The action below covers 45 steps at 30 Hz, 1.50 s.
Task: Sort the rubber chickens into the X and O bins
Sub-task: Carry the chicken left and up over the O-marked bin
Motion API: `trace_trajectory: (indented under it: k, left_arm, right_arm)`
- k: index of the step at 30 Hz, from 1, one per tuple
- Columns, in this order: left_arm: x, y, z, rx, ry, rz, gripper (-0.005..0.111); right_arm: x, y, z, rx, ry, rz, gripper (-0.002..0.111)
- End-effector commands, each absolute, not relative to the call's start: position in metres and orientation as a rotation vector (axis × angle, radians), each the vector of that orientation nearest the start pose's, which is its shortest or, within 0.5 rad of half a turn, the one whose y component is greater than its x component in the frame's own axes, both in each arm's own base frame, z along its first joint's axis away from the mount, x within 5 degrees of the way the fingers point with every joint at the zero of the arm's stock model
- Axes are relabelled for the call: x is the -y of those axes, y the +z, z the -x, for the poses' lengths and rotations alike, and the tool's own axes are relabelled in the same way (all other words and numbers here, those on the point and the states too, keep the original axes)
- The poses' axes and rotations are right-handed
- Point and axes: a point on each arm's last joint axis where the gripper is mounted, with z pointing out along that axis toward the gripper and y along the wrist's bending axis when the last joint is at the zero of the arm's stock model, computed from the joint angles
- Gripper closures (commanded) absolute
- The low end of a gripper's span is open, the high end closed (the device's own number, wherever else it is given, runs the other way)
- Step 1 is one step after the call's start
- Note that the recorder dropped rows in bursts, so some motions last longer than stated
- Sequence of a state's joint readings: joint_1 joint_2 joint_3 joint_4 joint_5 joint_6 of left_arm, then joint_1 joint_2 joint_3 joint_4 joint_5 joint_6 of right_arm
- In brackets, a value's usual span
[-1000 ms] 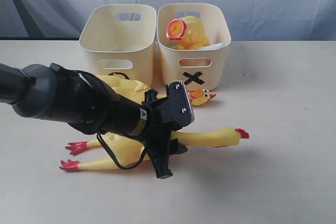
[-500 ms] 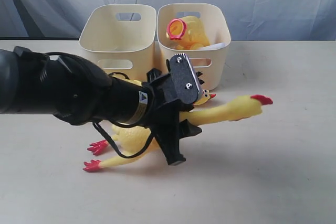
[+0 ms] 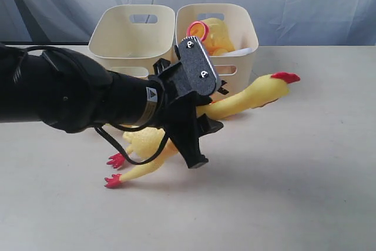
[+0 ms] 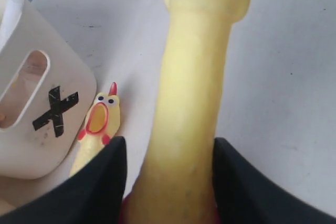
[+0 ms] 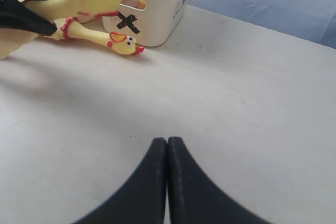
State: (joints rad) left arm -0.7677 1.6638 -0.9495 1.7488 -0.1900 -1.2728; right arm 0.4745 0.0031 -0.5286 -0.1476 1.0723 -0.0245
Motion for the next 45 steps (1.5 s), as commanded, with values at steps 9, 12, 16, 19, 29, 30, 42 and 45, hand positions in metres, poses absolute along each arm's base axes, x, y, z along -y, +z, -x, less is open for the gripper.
trace_trajectory:
  k: [9,12,16,19,29,30,42,45]
  left_arm:
    - [0.247,0.257,-0.231,-1.777,-0.463,-1.188,0.107]
    - [0.244,0.267,-0.228,-1.762,-0.468,-1.156,0.107]
    - [0.237,0.281,-0.227,-1.731,-0.430,-1.105,0.107]
    - [0.231,0.292,-0.227,-1.711,-0.394,-1.058,0.107]
    - [0.201,0.318,-0.235,-1.708,-0.366,-0.872,0.107]
    - [0.197,0.321,-0.236,-1.710,-0.369,-0.844,0.107]
    - [0.135,0.361,-0.243,-1.676,-0.389,-0.557,0.107]
    - [0.115,0.367,-0.250,-1.680,-0.472,-0.420,0.107]
  right_arm:
    - [0.014,0.284,0.002,-1.958,0.112,0.493,0.108]
    - [0.014,0.284,0.002,-1.958,0.112,0.493,0.108]
    - [0.014,0.284,0.002,-1.958,0.112,0.493,0.108]
    - [0.014,0.284,0.002,-1.958,0.112,0.493,0.108]
    - [0.014,0.284,0.002,-1.958,0.112,0.493,0.108]
    - [0.014,0.284,0.002,-1.958,0.112,0.493,0.108]
    - [0.014,0.284,0.002,-1.958,0.115,0.493,0.108]
    - [0.014,0.284,0.002,-1.958,0.115,0.493,0.108]
